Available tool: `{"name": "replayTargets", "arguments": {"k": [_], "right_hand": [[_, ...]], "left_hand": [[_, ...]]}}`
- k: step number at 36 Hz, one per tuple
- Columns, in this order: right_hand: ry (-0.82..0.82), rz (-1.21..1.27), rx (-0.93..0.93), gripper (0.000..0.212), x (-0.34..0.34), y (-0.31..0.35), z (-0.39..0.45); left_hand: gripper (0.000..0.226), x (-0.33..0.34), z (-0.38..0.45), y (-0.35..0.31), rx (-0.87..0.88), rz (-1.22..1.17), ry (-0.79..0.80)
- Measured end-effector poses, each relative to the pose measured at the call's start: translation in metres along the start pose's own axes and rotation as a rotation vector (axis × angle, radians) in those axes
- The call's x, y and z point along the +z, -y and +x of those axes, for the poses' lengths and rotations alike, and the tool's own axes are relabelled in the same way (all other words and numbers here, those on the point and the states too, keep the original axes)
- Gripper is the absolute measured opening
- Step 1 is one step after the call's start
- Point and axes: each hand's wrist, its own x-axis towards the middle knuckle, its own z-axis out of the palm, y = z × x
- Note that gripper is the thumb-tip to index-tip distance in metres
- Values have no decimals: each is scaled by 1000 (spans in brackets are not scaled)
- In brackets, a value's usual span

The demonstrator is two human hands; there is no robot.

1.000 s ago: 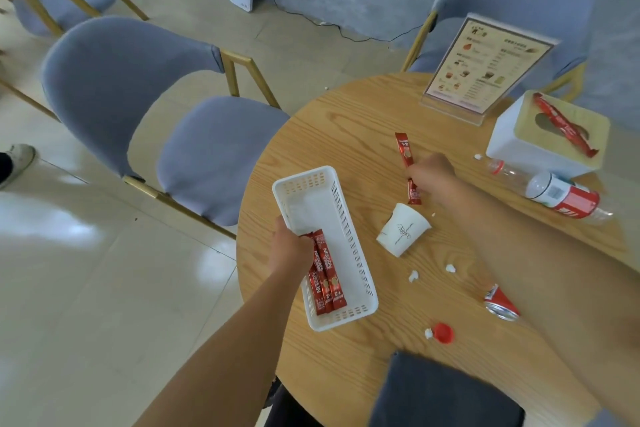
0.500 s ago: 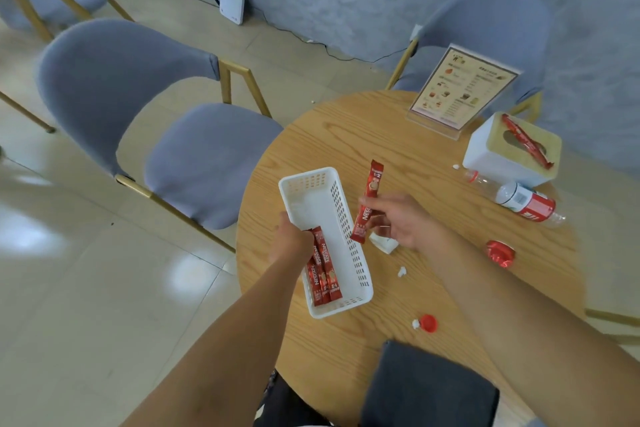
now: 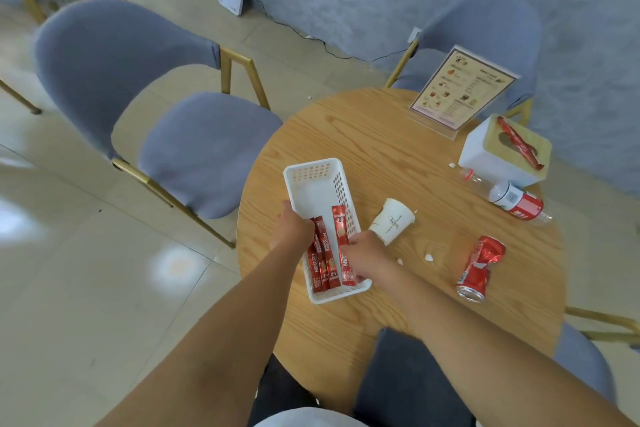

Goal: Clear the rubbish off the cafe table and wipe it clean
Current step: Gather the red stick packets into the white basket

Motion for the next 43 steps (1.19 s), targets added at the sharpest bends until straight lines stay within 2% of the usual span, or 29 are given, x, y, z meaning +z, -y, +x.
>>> {"name": "replayTargets", "arguments": {"k": [3,5,9,12,18,20,23,28,33,39,43], "right_hand": [[-46,-245,-10,7,16,0,2],[-92,-322,-20,7,27,0,5],[-149,-263,-7,22,40,1,15],[-172,-251,-7,25,45,0,23],[-180,-387,-23,29,50,-1,28],[-199,-394,-10,36,51,-1,27],[-246,-387,-30,48,53,-1,22],[-307,-465,-175,44,58,-1,12],[-234,-513,-93,39,62,-3,12],[-249,-499,-74,26,63,2,15],[-267,-444,-49,27,62,4,19]], "left_hand": [[36,-5,-13,-9,-6,33,-5],[40,-9,-26,-18,-15,36,-12],[41,-11,-31,-21,-12,39,1],[41,-11,-32,-22,-22,48,2],[40,-3,-8,-4,-3,64,-9],[41,4,5,6,5,61,-12],[41,-5,-19,-13,8,64,-7],[41,-4,-16,-9,9,49,-23],[40,-1,-7,-4,12,68,-41],[46,0,-8,-4,27,70,-46],[55,-1,-9,-5,59,62,-48]]}}
